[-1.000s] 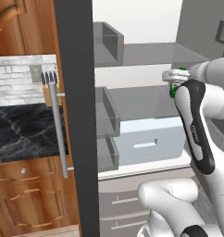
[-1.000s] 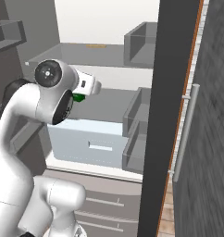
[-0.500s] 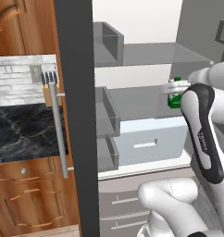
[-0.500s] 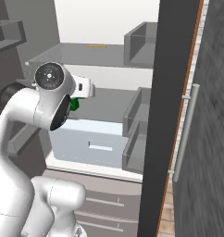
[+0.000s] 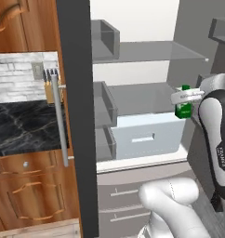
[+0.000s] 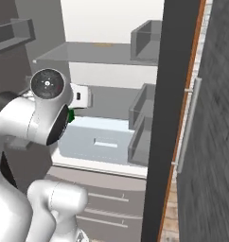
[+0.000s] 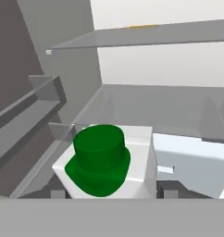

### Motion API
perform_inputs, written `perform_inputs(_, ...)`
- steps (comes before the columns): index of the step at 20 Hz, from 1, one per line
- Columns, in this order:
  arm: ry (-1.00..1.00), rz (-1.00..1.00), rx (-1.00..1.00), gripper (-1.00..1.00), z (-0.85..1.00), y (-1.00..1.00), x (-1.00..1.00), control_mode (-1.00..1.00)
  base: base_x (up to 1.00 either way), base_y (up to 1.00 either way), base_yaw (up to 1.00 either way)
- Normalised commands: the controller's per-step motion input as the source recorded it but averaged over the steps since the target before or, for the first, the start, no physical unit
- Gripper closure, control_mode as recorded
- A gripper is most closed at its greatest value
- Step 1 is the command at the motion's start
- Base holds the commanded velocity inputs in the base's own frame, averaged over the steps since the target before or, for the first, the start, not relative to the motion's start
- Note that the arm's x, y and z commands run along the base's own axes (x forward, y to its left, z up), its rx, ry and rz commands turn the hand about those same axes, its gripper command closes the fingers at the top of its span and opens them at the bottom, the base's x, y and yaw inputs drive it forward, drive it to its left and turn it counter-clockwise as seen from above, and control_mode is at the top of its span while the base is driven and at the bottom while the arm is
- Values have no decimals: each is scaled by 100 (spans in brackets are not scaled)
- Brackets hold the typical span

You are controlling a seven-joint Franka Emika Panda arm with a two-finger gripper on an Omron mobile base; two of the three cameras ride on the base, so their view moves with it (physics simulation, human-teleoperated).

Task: Take out the milk from the fridge and place it on the tray on the counter. Then take the sugar cube near the tray and place it in the tray.

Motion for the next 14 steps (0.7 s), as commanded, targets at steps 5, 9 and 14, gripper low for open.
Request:
perform_inputs(5,0,0,0,100,0,0,0,100,-98,6,4)
perform_inputs(9,0,0,0,100,0,0,0,100,-100,18,2)
perform_inputs(14,0,0,0,100,0,0,0,100,-97,73,29)
